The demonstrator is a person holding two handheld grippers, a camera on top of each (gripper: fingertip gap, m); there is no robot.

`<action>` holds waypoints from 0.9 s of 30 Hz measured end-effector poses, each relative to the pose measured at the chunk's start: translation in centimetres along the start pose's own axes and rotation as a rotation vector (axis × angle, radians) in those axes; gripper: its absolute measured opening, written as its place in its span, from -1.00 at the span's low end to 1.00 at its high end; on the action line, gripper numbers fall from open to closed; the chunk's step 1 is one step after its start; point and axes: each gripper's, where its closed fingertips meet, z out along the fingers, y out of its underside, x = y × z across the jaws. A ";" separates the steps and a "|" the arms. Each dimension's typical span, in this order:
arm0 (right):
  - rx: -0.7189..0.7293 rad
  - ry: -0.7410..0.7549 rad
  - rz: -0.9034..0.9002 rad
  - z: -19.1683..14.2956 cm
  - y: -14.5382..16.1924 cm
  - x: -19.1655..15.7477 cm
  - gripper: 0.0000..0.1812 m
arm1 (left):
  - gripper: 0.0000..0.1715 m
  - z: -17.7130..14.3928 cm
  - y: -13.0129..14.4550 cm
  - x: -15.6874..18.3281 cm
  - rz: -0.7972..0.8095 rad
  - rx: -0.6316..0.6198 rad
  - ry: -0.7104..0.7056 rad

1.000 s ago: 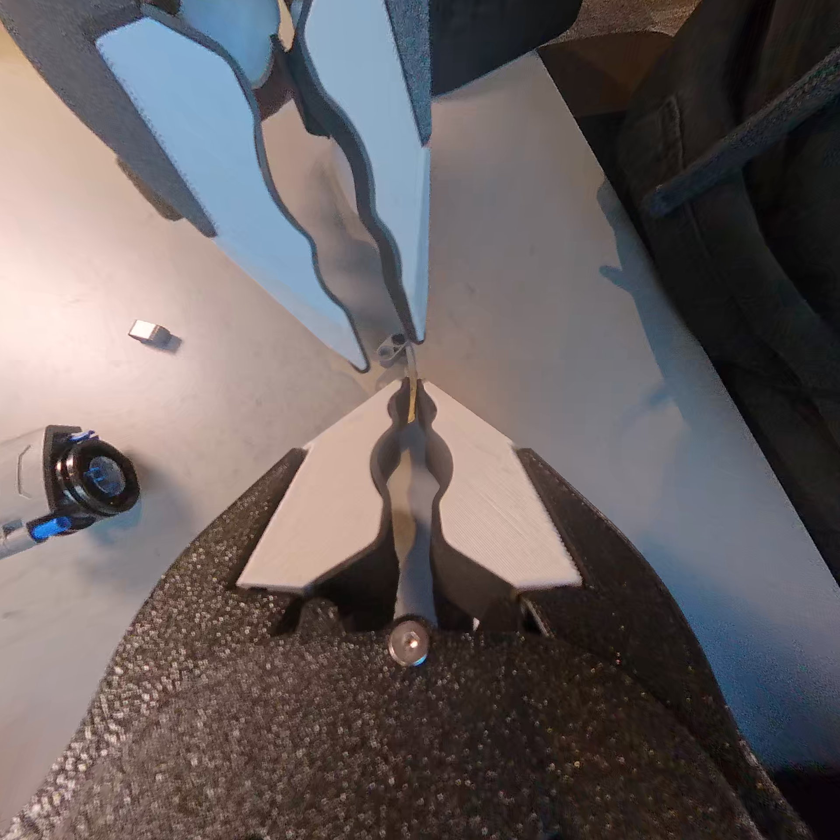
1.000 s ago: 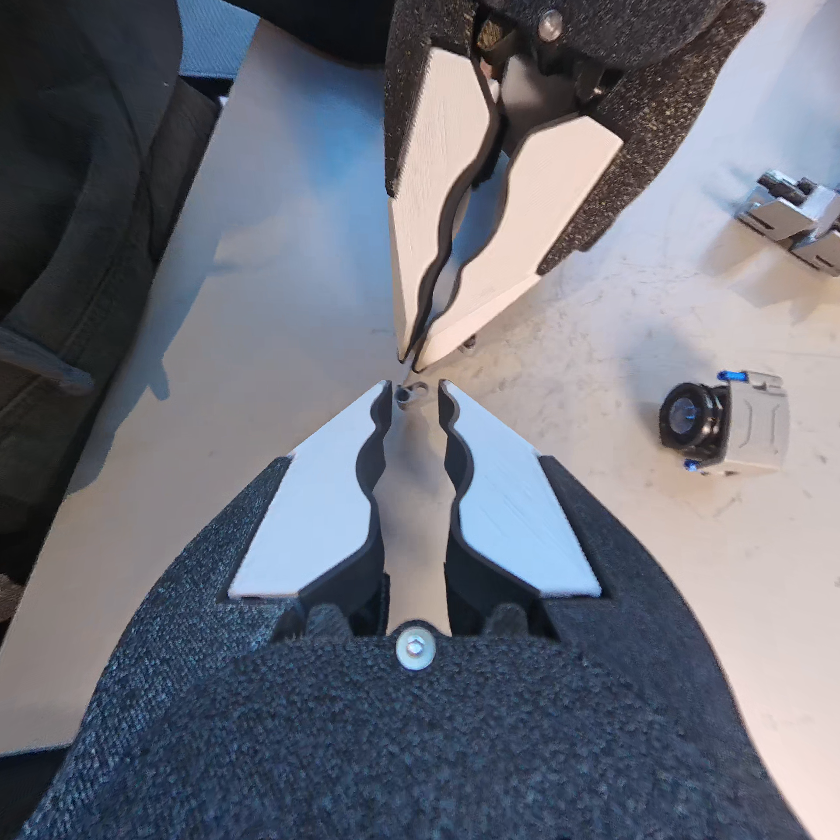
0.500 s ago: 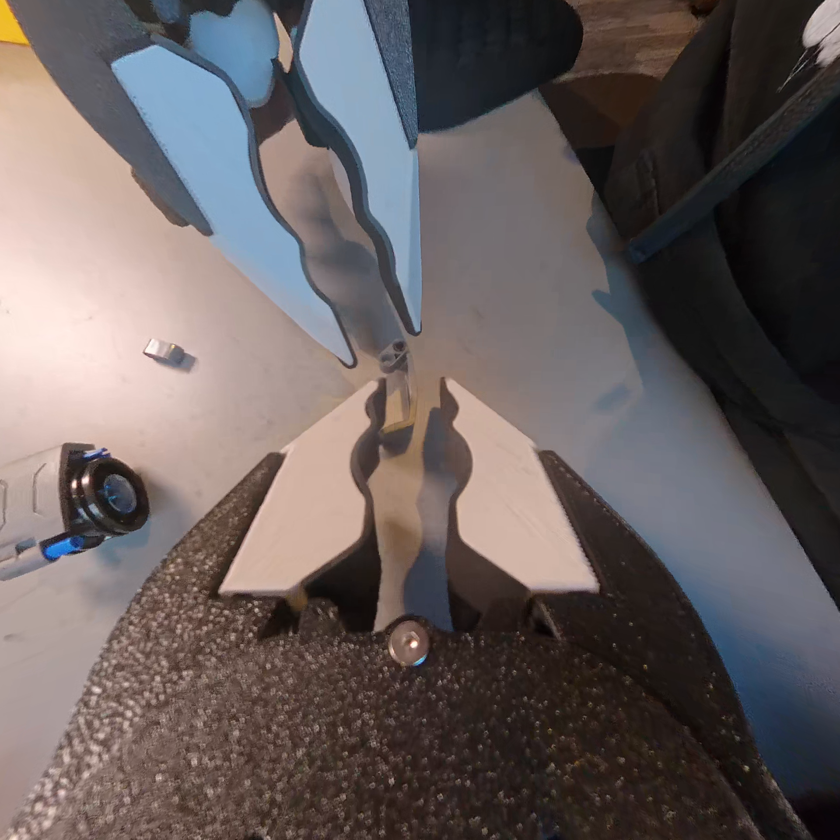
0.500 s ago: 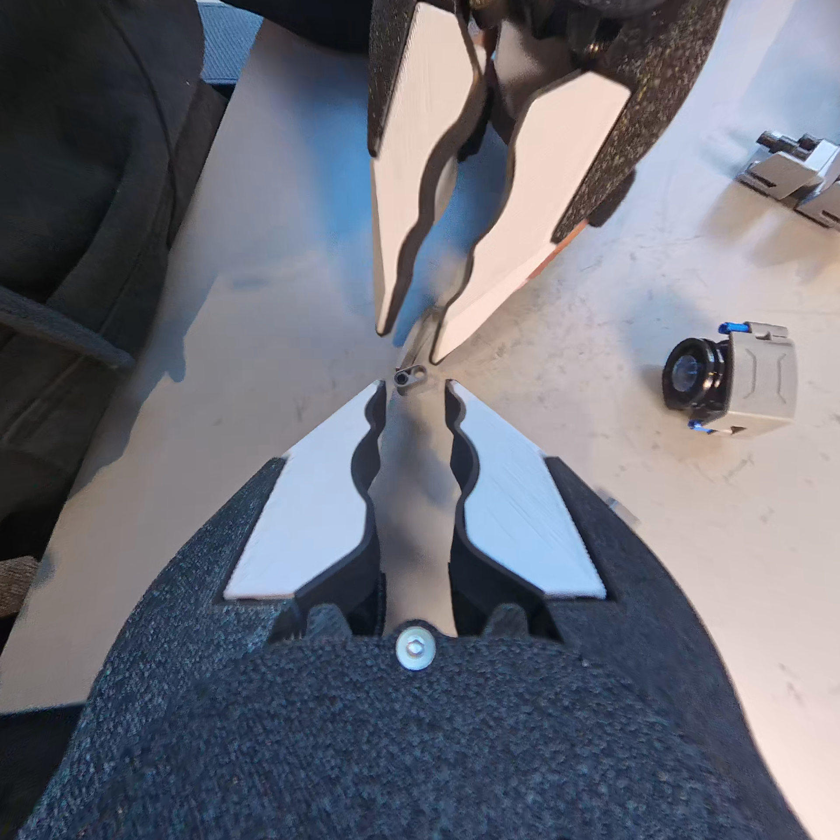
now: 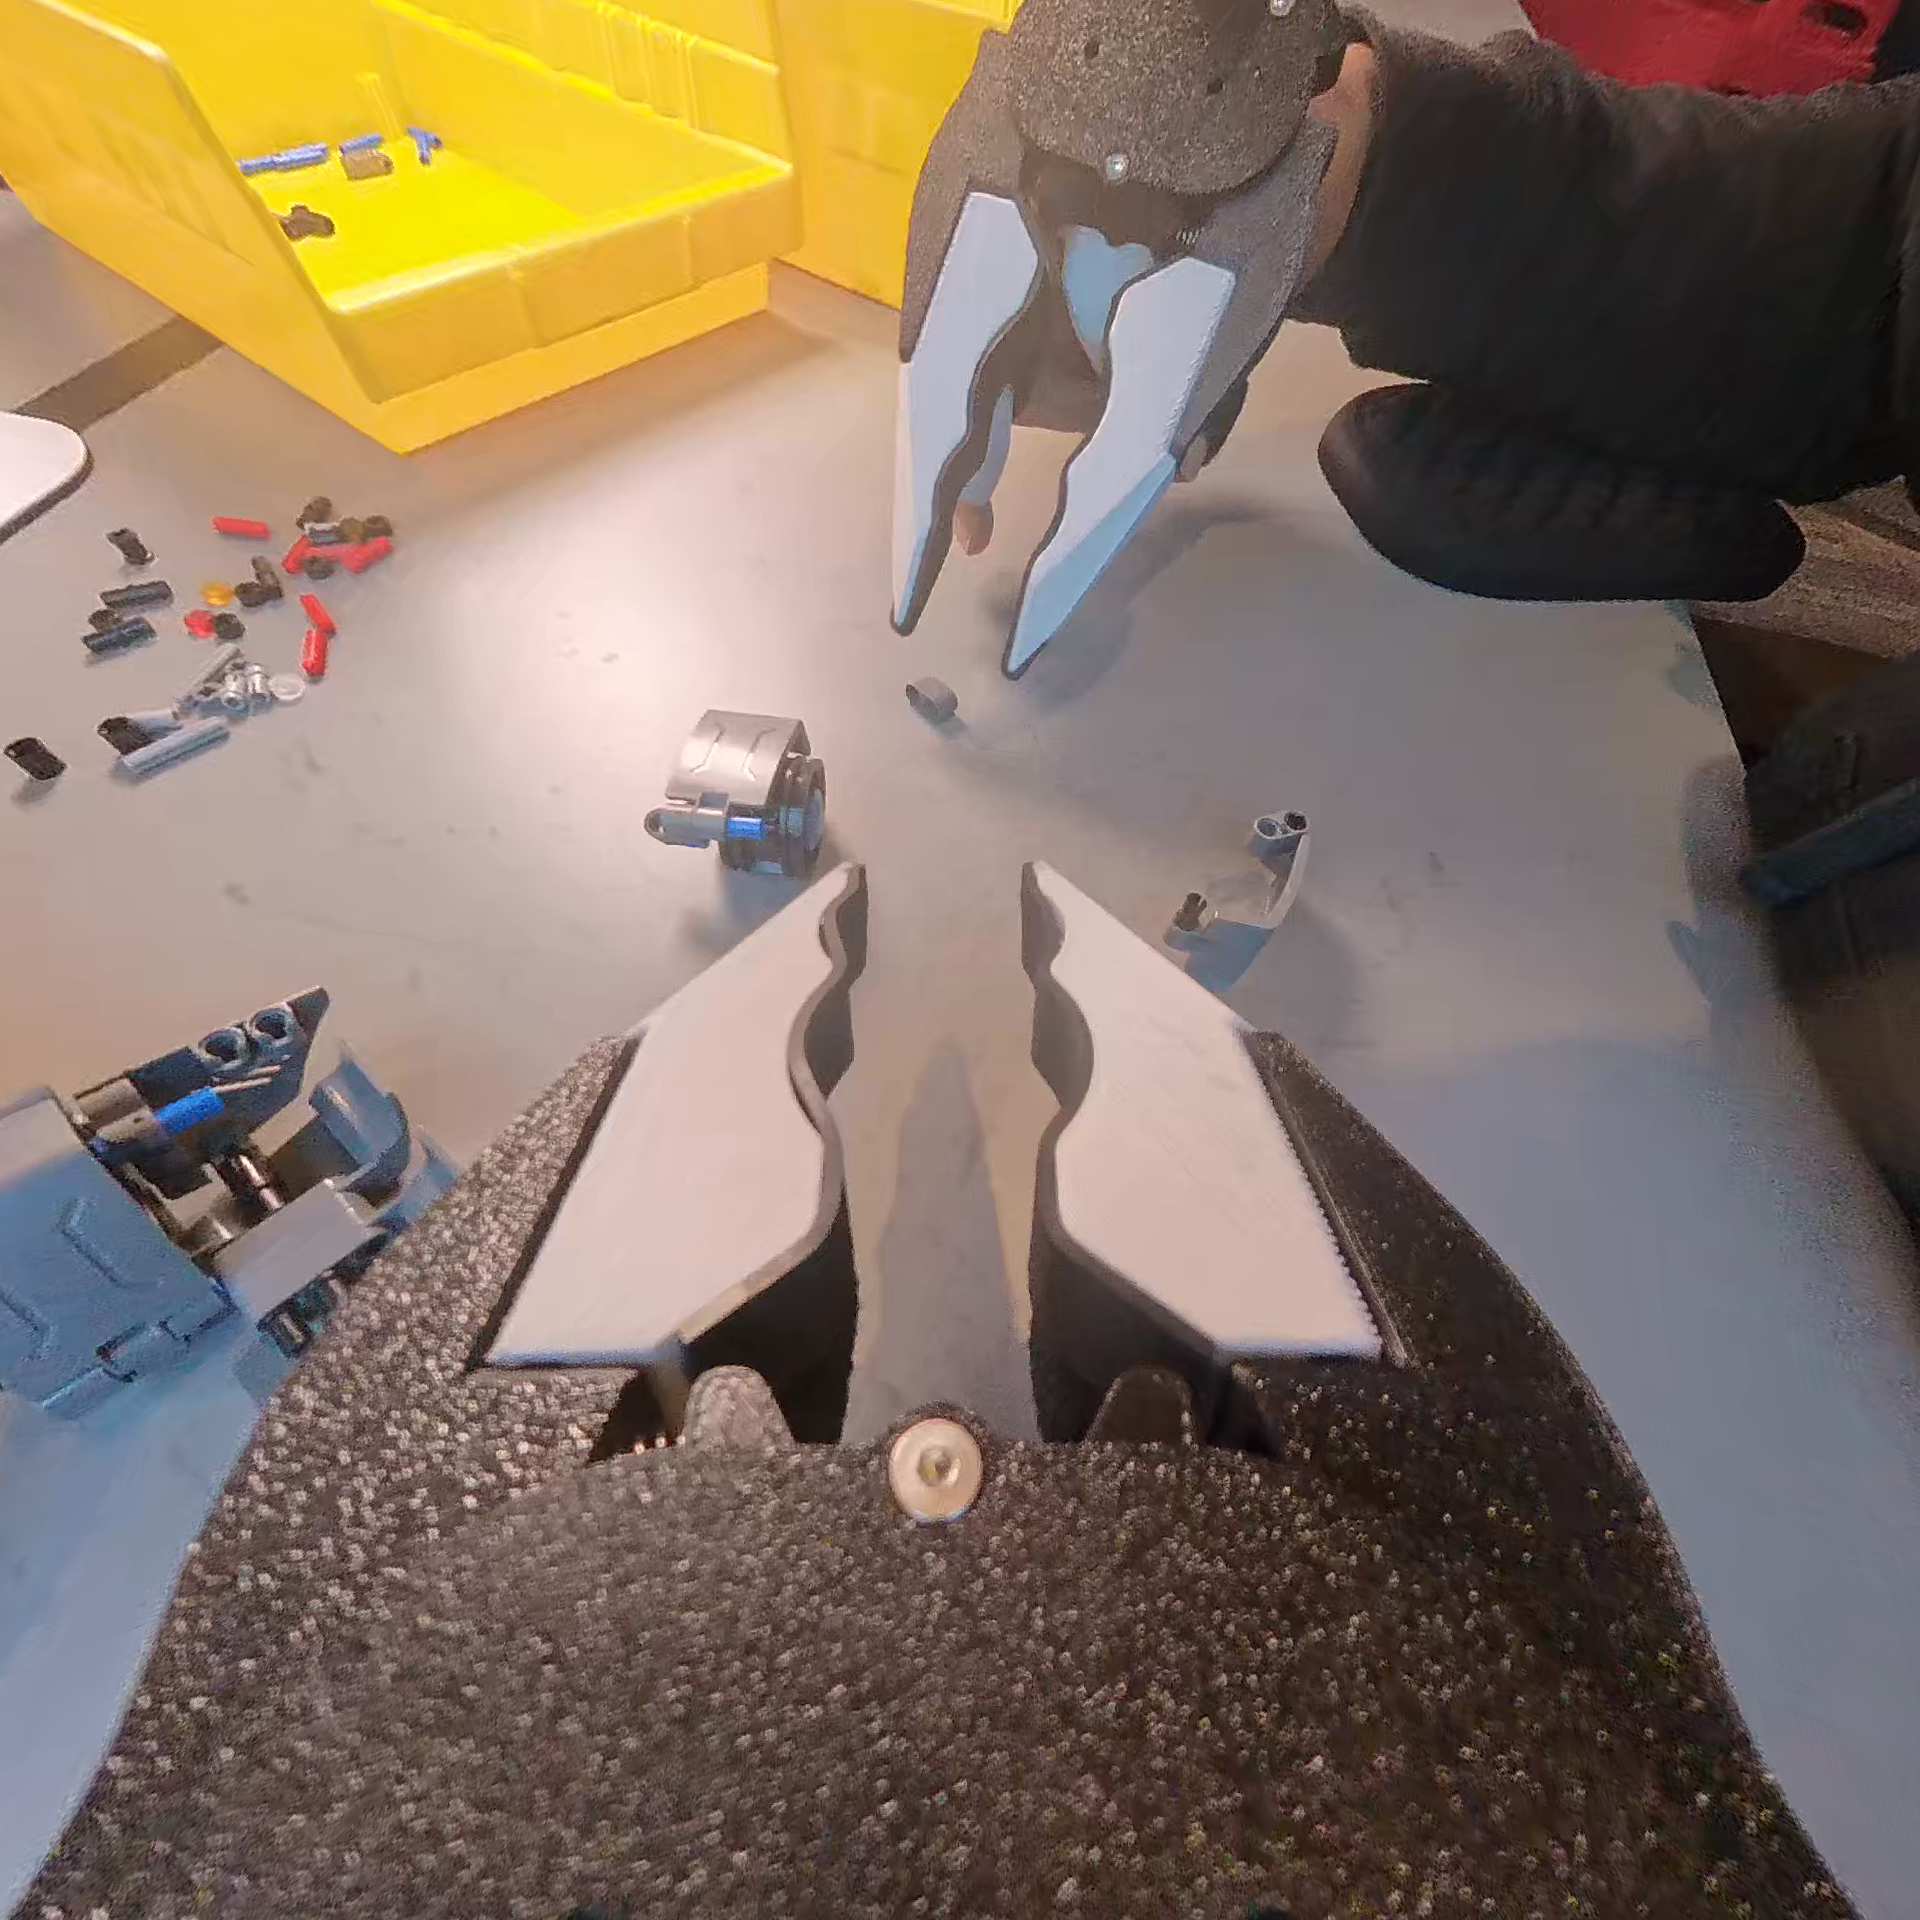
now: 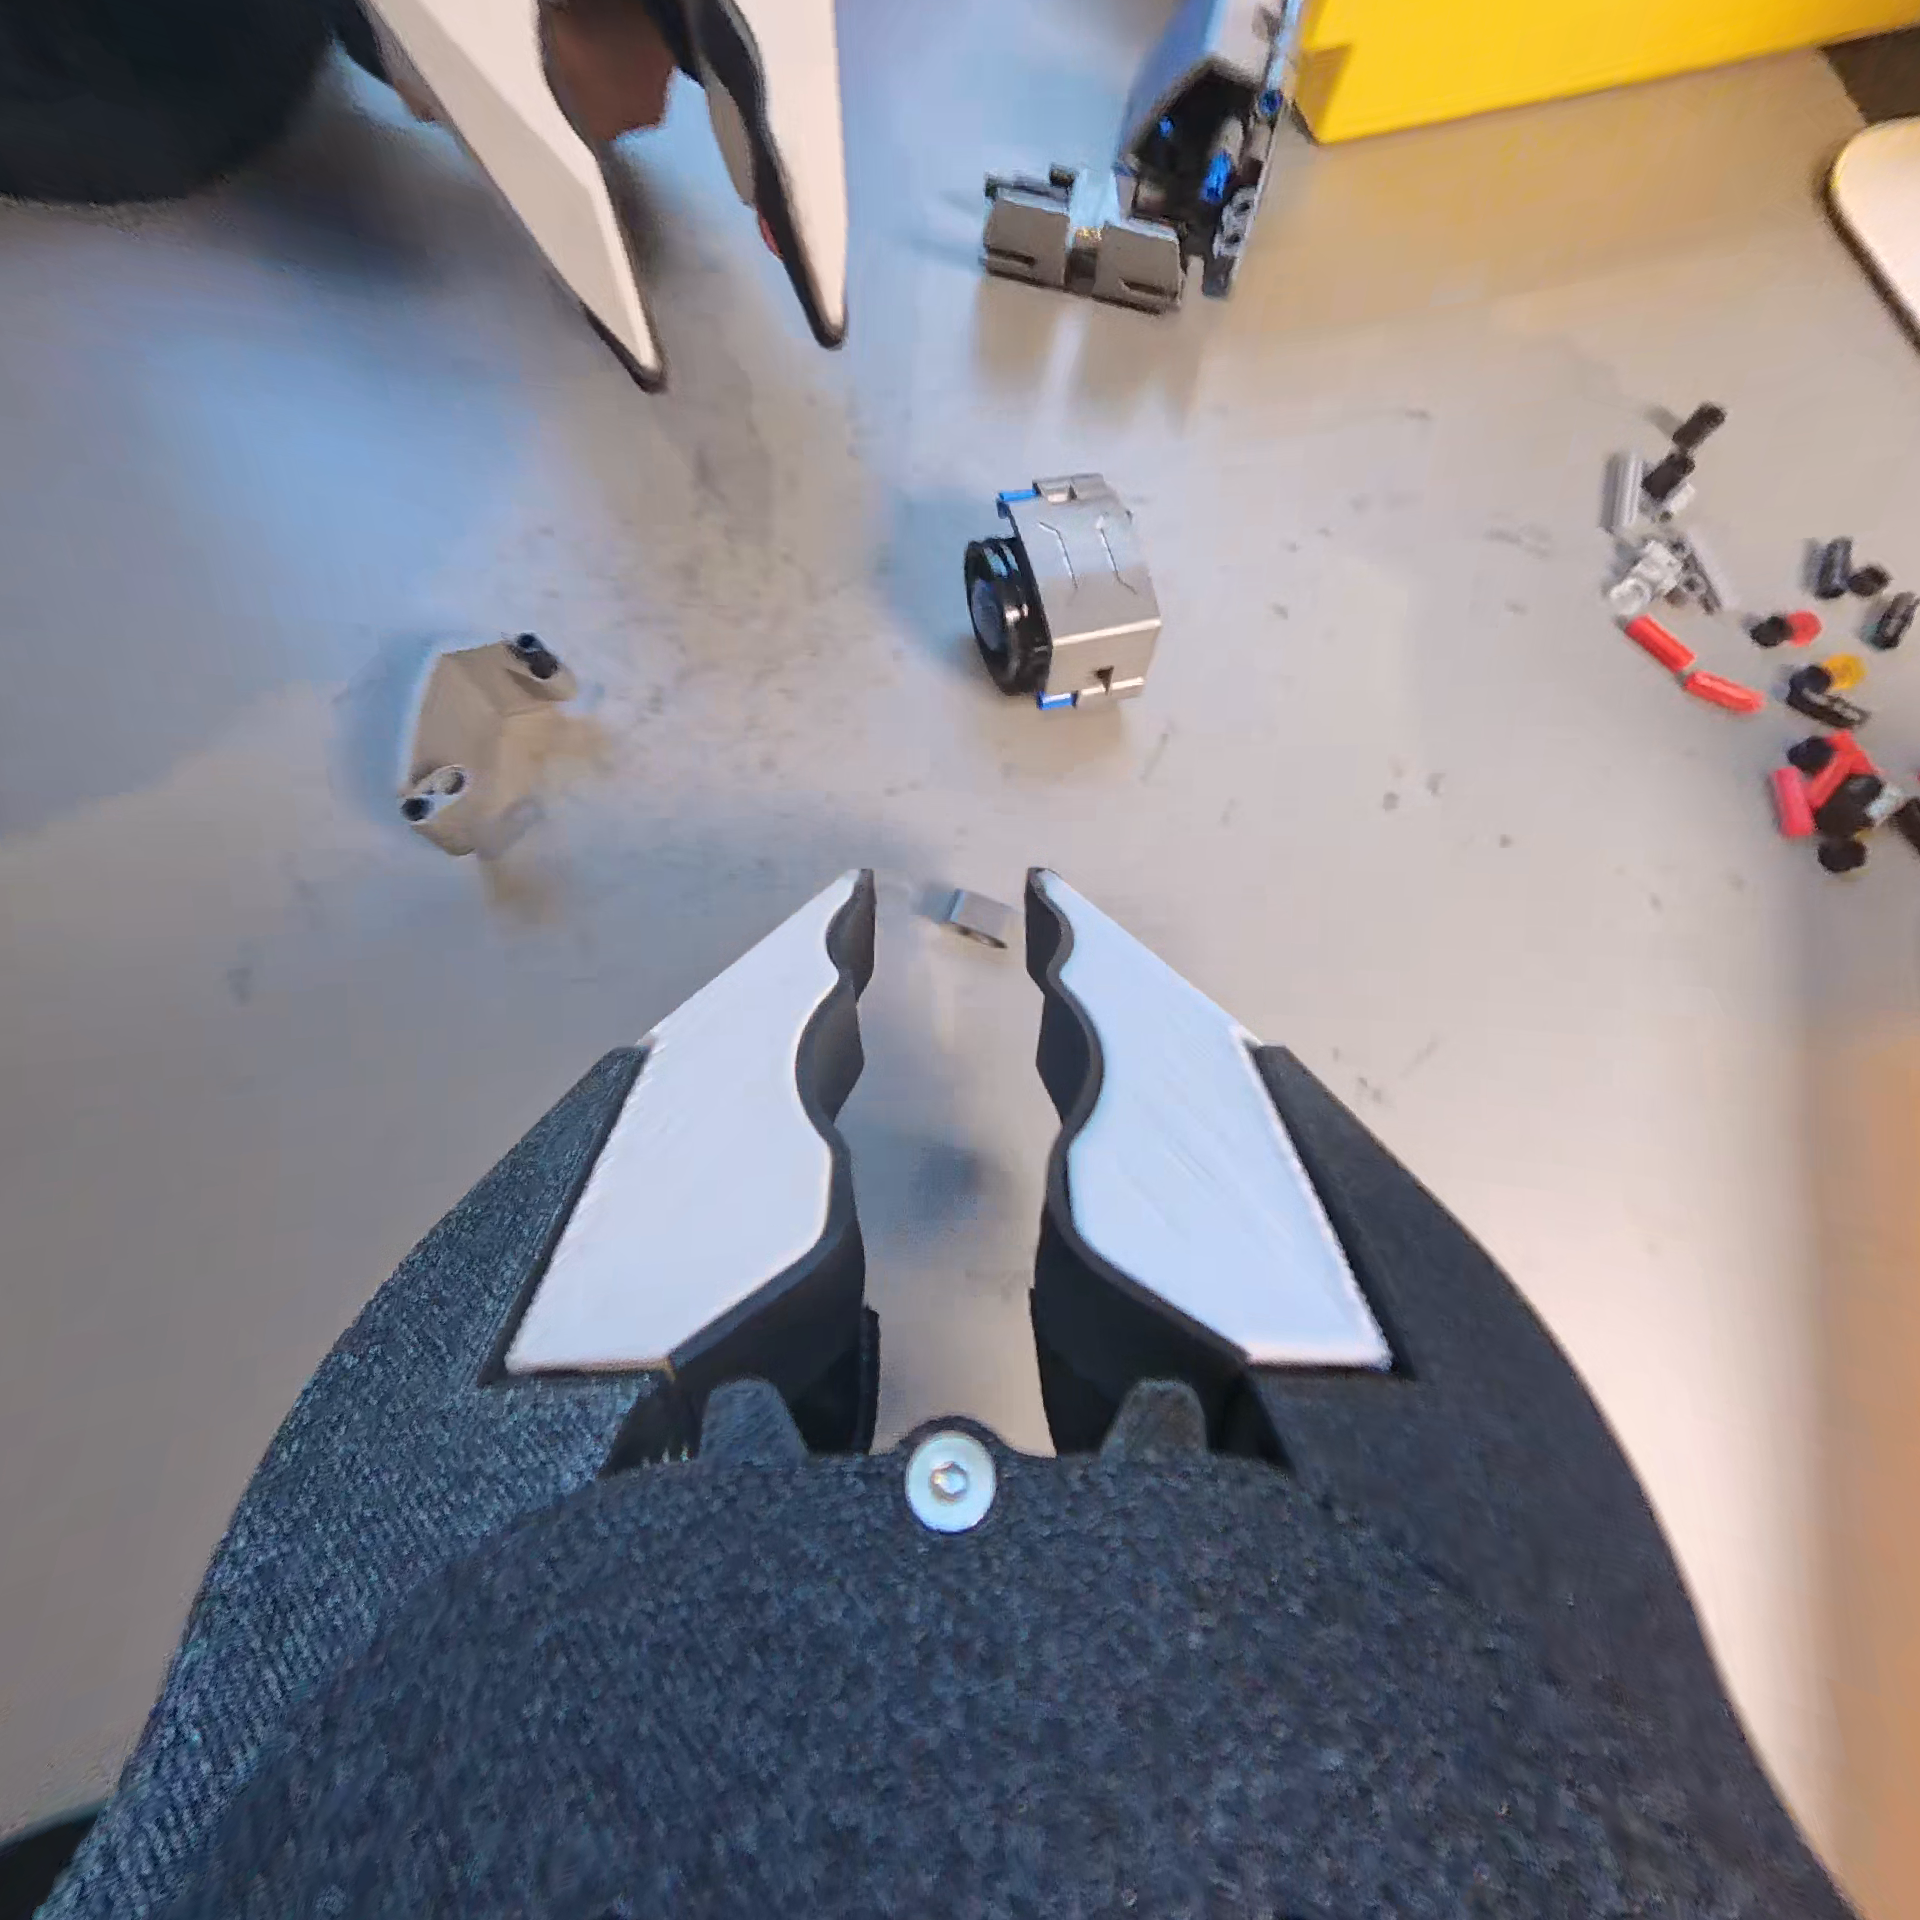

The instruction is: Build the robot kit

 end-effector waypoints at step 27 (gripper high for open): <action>0.315 0.256 -0.527 -0.8 -9.0 -4.2 -0.92 | -0.90 1.1 -5.1 2.3 -0.482 0.271 0.198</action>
